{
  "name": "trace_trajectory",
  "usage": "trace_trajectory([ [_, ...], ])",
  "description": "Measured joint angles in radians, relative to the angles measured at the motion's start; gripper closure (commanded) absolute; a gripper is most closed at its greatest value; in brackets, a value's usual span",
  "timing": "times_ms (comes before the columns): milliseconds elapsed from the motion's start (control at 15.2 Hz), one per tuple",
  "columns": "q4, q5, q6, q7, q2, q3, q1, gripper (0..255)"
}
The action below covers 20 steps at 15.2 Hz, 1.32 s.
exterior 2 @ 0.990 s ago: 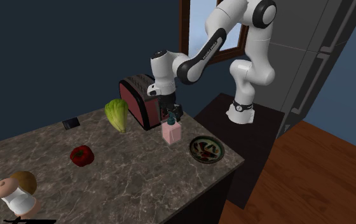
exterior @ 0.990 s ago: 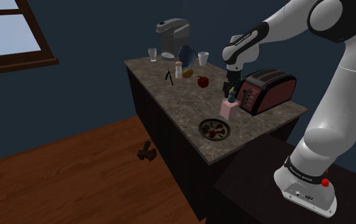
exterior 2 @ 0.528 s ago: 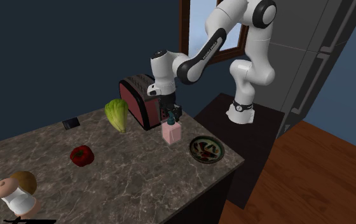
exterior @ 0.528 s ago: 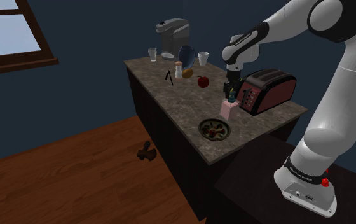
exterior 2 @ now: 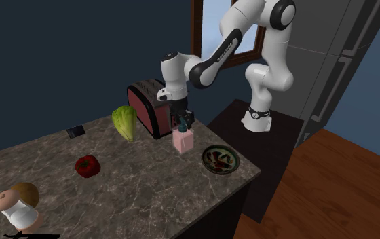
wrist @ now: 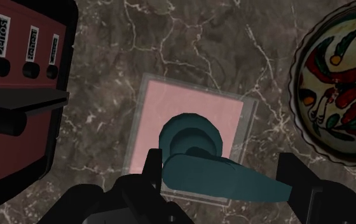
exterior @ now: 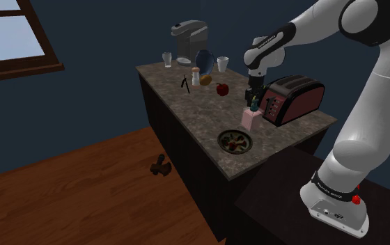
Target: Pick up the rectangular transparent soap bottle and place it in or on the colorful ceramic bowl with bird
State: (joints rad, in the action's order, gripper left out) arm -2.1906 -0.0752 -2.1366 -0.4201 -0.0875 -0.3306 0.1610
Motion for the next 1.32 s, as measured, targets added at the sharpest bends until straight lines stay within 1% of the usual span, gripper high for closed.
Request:
trace_trajectory([
  [726, 0.066, 0.032, 0.137, 0.026, 0.076, -0.002, -0.003, 255],
  [1320, 0.146, 0.047, 0.255, 0.042, 0.117, 0.001, -0.005, 255],
])
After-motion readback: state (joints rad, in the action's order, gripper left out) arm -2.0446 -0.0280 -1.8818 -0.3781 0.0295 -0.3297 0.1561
